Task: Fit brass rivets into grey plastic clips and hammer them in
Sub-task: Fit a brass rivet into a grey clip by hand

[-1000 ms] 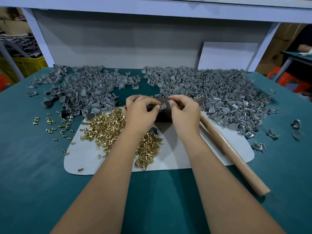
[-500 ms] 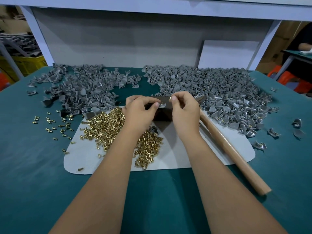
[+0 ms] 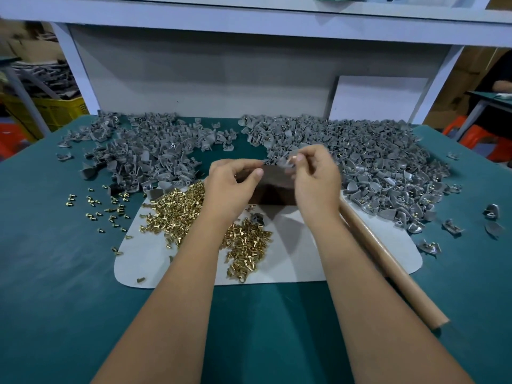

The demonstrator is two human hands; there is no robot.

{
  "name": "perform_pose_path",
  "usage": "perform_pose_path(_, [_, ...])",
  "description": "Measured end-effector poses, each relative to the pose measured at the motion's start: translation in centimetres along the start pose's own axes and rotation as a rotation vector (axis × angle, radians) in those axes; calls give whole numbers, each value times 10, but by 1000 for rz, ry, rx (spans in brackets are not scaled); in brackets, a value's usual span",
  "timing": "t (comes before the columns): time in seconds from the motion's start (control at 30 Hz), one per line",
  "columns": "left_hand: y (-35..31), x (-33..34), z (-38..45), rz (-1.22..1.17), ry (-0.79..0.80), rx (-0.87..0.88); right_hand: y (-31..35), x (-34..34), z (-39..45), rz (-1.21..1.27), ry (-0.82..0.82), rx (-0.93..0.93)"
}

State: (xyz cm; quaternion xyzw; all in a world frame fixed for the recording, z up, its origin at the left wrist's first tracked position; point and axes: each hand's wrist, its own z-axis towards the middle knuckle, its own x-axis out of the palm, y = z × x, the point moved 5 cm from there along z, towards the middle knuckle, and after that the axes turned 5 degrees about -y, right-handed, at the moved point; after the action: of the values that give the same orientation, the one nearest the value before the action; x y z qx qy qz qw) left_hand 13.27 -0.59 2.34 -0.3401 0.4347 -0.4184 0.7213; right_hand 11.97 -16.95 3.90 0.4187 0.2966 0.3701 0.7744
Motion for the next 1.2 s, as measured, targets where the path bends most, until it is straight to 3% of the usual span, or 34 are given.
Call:
perform_pose_path(0.13, [19, -40, 7, -2, -149, -144, -12, -18, 20, -185, -77, -15])
perform_pose_path(0.27, [46, -91, 11, 407, -350, -297, -17, -13, 11, -426, -90, -98])
perform_pose_path(0.33, [57, -104, 10, 600, -324, -367, -4, -2, 2, -445, -78, -198])
perform_pose_path(0.4, [64, -107, 10, 632, -285, -378, 8, 12, -10, -440, -14, -285])
perform_pose_path(0.57, [68, -100, 7, 546, -311, -351, 31, 36, -45, -424, 106, -583])
perform_pose_path(0.77, [65, -105, 6, 444, -438, -296, 41, 48, -62, -351, 189, -724])
perform_pose_path(1.07, [59, -106, 7, 228, -533, -202, 26, 41, -51, -282, 167, -547])
perform_pose_path(1.2, [51, -101, 9, -267, -508, -286, 16, 36, -42, -255, 114, -422])
